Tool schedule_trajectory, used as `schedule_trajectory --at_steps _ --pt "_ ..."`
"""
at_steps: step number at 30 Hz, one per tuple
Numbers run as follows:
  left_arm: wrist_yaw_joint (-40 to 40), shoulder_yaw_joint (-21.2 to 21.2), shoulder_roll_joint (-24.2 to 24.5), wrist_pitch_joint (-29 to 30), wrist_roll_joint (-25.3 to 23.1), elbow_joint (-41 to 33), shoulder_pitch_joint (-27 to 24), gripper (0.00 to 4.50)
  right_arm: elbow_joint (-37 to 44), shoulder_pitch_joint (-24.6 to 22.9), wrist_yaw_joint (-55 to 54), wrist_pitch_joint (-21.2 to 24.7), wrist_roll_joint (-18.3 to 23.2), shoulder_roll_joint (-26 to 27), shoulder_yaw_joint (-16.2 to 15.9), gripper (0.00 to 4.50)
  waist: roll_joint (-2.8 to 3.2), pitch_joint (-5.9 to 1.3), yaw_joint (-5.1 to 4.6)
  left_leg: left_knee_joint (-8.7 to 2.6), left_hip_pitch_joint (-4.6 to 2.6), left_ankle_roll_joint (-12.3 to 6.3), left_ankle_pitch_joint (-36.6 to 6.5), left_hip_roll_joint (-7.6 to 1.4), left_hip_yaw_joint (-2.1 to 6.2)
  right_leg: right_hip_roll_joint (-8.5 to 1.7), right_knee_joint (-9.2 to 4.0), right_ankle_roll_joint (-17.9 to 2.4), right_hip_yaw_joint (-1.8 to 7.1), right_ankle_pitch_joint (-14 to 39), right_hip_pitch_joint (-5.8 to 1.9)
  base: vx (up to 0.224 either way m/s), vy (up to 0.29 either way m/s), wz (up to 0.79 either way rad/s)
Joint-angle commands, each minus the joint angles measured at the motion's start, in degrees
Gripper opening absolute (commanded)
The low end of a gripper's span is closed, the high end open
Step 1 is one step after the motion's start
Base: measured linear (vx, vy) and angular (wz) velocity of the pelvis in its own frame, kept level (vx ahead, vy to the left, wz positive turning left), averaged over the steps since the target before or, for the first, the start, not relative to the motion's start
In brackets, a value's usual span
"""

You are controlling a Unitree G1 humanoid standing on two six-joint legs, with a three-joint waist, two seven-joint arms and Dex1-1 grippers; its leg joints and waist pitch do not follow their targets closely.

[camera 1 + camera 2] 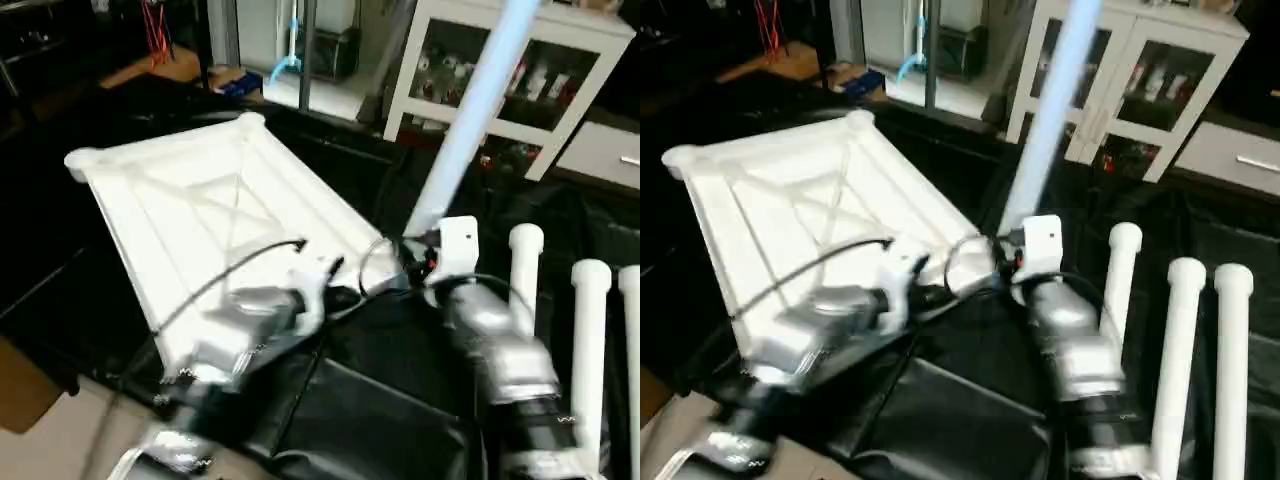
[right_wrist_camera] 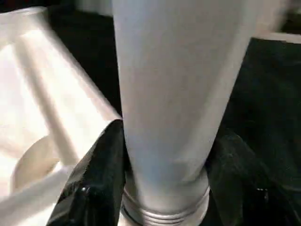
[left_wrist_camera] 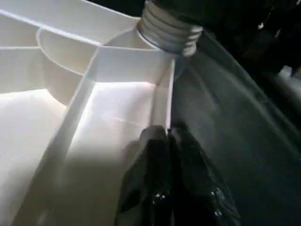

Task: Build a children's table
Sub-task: Rotate leg to tighten

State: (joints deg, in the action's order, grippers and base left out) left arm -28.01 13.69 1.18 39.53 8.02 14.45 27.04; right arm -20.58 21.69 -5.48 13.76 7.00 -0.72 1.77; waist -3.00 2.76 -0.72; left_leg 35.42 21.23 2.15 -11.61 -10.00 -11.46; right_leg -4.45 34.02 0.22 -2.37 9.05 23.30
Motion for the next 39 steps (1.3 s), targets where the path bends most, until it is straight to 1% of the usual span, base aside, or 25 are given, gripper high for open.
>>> schedule_trajectory --at_steps 1,2,4,6,9,10,12,13,14,15,17,18,20,21,22,23,24,25,27,28,30,35,37,38,39 --pt "5.00 -4.93 -0.38 -4.07 -1.14 -1.75 3.63 0.00 -6.76 -3.21 -5.01 1.29 -2.19 0.83 0.92 2.04 0.47 -3.44 -0.41 -5.17 -0.74 3.03 -19.45 -2.51 2.03 -3.00 -4.96 -6.64 1.80 22.84 -1.08 0.000 0.000 0.00" --pt "4.54 -4.41 -0.69 -3.71 -1.12 -2.01 3.64 0.00 -7.12 -2.42 -4.83 0.47 -1.86 2.00 0.28 2.04 0.47 -3.51 -0.33 -5.15 -0.93 2.68 -19.31 -2.55 1.94 -2.97 -4.89 -6.56 1.84 21.42 -1.05 0.000 0.000 0.00" --pt "4.50 -4.20 -0.64 -3.55 -1.28 -2.14 3.62 0.00 -6.99 -1.99 -4.01 0.34 -1.06 2.36 0.66 2.04 0.52 -3.49 -0.50 -5.25 -0.52 2.03 -18.44 -2.56 1.97 -2.96 -4.60 -6.83 1.86 19.21 -1.44 0.000 0.000 0.00" --pt "4.51 -4.06 -0.21 -3.18 -1.55 -2.30 3.41 0.00 -5.89 -1.60 -1.33 -0.35 0.90 3.07 1.60 2.04 0.57 -3.49 -0.51 -5.24 -0.55 1.48 -17.83 -2.63 1.89 -2.91 -4.42 -7.36 1.92 17.32 -1.47 0.000 0.000 0.00" --pt "4.52 -3.88 0.65 -3.06 -1.67 -2.01 3.36 0.00 -3.30 -1.99 5.76 -1.40 3.56 3.80 0.08 2.04 0.65 -3.43 -0.55 -5.26 -0.51 0.95 -17.76 -2.71 1.82 -2.89 -4.30 -8.14 1.95 16.19 -1.64 0.000 0.000 0.00" --pt "4.16 -3.49 1.36 -3.27 -1.91 -1.77 3.38 0.00 -1.07 -2.63 8.69 -0.69 3.71 3.29 -1.63 2.38 0.62 -3.41 -0.48 -5.26 -0.51 0.89 -17.63 -2.74 1.81 -2.96 -4.30 -8.37 2.00 16.15 -1.71 0.000 0.000 0.00" --pt "3.93 -3.32 1.85 -3.40 -1.88 -1.62 3.35 0.00 0.03 -2.86 10.10 -1.18 3.82 2.83 -2.33 2.72 0.62 -3.43 -0.40 -5.24 -0.48 0.75 -17.04 -2.76 1.77 -3.03 -4.27 -8.63 2.04 15.80 -1.79 0.000 0.000 0.00" --pt "3.24 -2.82 2.72 -3.58 -2.11 -1.51 3.34 0.00 1.74 -3.00 11.17 -1.63 3.80 1.94 -2.83 2.74 0.60 -3.35 -0.38 -5.32 -0.27 0.41 -17.22 -2.72 1.84 -3.01 -4.36 -8.62 2.01 16.10 -1.91 0.000 0.000 0.00" --pt "2.77 -2.53 3.21 -3.68 -2.25 -1.57 3.25 0.00 3.01 -3.08 11.94 -1.37 4.44 1.47 -2.71 2.81 0.38 -3.45 -0.77 -5.51 0.44 0.37 -16.41 -2.72 2.19 -3.20 -4.11 -8.27 1.95 16.33 -2.57 0.000 0.000 0.00" --pt "2.34 -2.26 3.65 -3.78 -2.40 -1.65 3.16 0.00 4.03 -3.12 12.53 -1.10 5.05 1.03 -2.62 2.93 0.43 -3.62 -1.02 -5.51 0.69 0.28 -15.57 -2.74 2.37 -3.26 -3.98 -7.93 1.85 16.25 -2.82 0.000 0.000 0.00" --pt "1.84 -2.06 4.04 -3.76 -2.44 -1.75 3.06 0.00 5.07 -3.20 13.88 -0.20 6.42 0.69 -2.39 3.13 0.60 -3.90 -1.10 -5.20 0.50 -0.06 -14.01 -2.75 2.31 -3.24 -3.82 -8.64 1.87 14.26 -2.55 0.000 0.000 0.00" --pt "0.00 -0.99 5.30 -4.15 -2.72 -2.05 2.78 0.00 7.16 -3.52 16.94 1.15 7.68 -1.12 -2.71 3.18 0.64 -4.00 -0.96 -4.72 -0.01 -0.91 -11.88 -2.74 1.92 -3.21 -3.64 -10.27 2.03 10.46 -2.15 0.000 0.000 0.00" --pt "-5.68 2.32 8.87 -5.54 -3.31 -3.59 1.69 0.00 11.84 -4.74 26.24 2.41 8.09 -7.77 -4.92 3.36 0.72 -3.94 0.06 -4.55 0.03 -3.54 -7.50 -3.01 1.78 -3.07 -2.92 -11.80 1.91 5.11 -2.53 0.000 0.000 0.00" --pt "-5.68 2.32 8.87 -5.54 -3.31 -3.59 1.69 0.00 11.84 -4.74 26.24 2.41 8.09 -7.77 -4.92 3.36 0.76 -3.89 0.22 -4.47 -0.08 -3.97 -6.44 -3.08 1.63 -3.07 -2.77 -12.17 1.98 3.96 -2.40 0.000 0.000 0.00" --pt "-8.61 4.03 10.88 -6.02 -3.48 -4.48 1.11 0.00 13.42 -5.25 30.83 2.87 8.37 -11.11 -5.30 3.36 0.79 -3.84 0.49 -4.46 -0.13 -4.53 -5.77 -3.08 1.58 -3.13 -2.69 -13.13 1.95 3.15 -2.46 0.000 0.000 0.00" --pt "-13.10 6.32 14.05 -8.41 -3.93 -5.53 0.23 0.00 15.71 -6.08 38.61 3.51 9.32 -17.24 -5.24 3.36 0.77 -3.72 0.80 -4.45 -0.24 -5.05 -6.34 -3.09 1.52 -3.15 -2.82 -13.68 1.97 3.70 -2.53 0.000 0.000 0.00" --pt "-14.88 6.92 15.17 -8.75 -3.73 -6.06 -0.09 0.00 16.13 -6.19 40.78 3.59 9.64 -19.35 -4.66 3.36 0.74 -3.73 1.10 -4.44 -0.33 -5.10 -6.78 -3.20 1.54 -3.20 -2.78 -13.61 1.99 4.30 -2.66 0.000 0.000 0.00" --pt "-15.21 7.01 15.38 -8.79 -3.63 -6.17 -0.15 0.00 16.19 -6.20 41.16 3.61 9.70 -19.73 -4.46 3.36 0.76 -3.43 1.34 -4.54 -0.50 -4.83 -7.86 -3.32 1.27 -3.35 -3.02 -13.98 2.20 5.69 -2.27 0.000 0.000 0.00" --pt "-16.44 7.18 16.28 -9.20 -3.34 -6.49 -0.25 0.00 16.29 -6.11 43.26 3.84 10.31 -21.85 -3.21 3.36 0.65 -3.18 1.43 -4.66 -0.67 -3.42 -11.22 -3.16 1.21 -3.31 -3.57 -13.58 2.17 11.24 -1.97 0.000 0.000 0.00" --pt "-17.33 6.81 16.91 -8.25 -2.57 -6.76 -0.11 0.27 16.48 -6.09 45.52 4.10 11.41 -24.10 -2.06 3.43 1.21 -3.09 1.61 -4.83 -0.85 -2.19 -13.21 -3.24 1.43 -3.41 -3.83 -12.98 2.17 14.80 -1.87 0.000 0.000 0.00" --pt "-19.18 6.95 18.01 -7.48 -1.85 -7.45 0.04 0.43 16.53 -6.05 47.64 4.63 12.59 -26.48 -0.65 3.46 0.84 -3.08 1.77 -4.90 -1.32 -1.04 -15.42 -3.37 1.43 -3.26 -4.20 -11.99 2.14 17.84 -1.67 0.000 0.000 0.00" --pt "-20.04 7.38 19.06 -6.96 -1.77 -8.27 0.40 0.83 17.63 -6.82 51.62 5.90 14.22 -30.81 -0.07 3.46 0.69 -3.11 2.22 -4.87 -0.80 -1.10 -13.81 -3.20 1.47 -3.42 -4.12 -11.00 2.23 17.90 -1.83 0.000 0.000 0.00" --pt "-19.86 7.57 19.04 -7.61 -2.30 -7.85 0.54 0.96 17.52 -6.78 51.75 5.82 14.09 -30.96 0.05 3.46 0.62 -3.19 2.25 -4.81 -0.74 -1.33 -13.27 -3.15 1.45 -3.42 -4.09 -10.96 2.19 17.74 -1.87 0.000 0.000 0.00" --pt "-19.77 7.75 19.12 -8.31 -2.85 -7.47 0.62 1.05 17.49 -6.74 51.68 5.76 13.90 -30.91 0.17 3.46 0.98 -3.26 2.30 -4.81 -0.76 -1.39 -12.54 -3.20 1.52 -3.42 -3.98 -11.21 2.18 16.91 -1.86 0.000 0.000 0.00" --pt "-19.50 8.00 19.17 -9.02 -3.56 -7.06 0.72 1.15 17.47 -6.71 51.64 5.77 13.79 -30.82 0.28 3.46 0.79 -3.32 2.24 -4.77 -0.68 -1.54 -12.06 -3.19 1.50 -3.33 -3.96 -11.44 2.13 15.92 -1.91 0.000 0.000 0.00"
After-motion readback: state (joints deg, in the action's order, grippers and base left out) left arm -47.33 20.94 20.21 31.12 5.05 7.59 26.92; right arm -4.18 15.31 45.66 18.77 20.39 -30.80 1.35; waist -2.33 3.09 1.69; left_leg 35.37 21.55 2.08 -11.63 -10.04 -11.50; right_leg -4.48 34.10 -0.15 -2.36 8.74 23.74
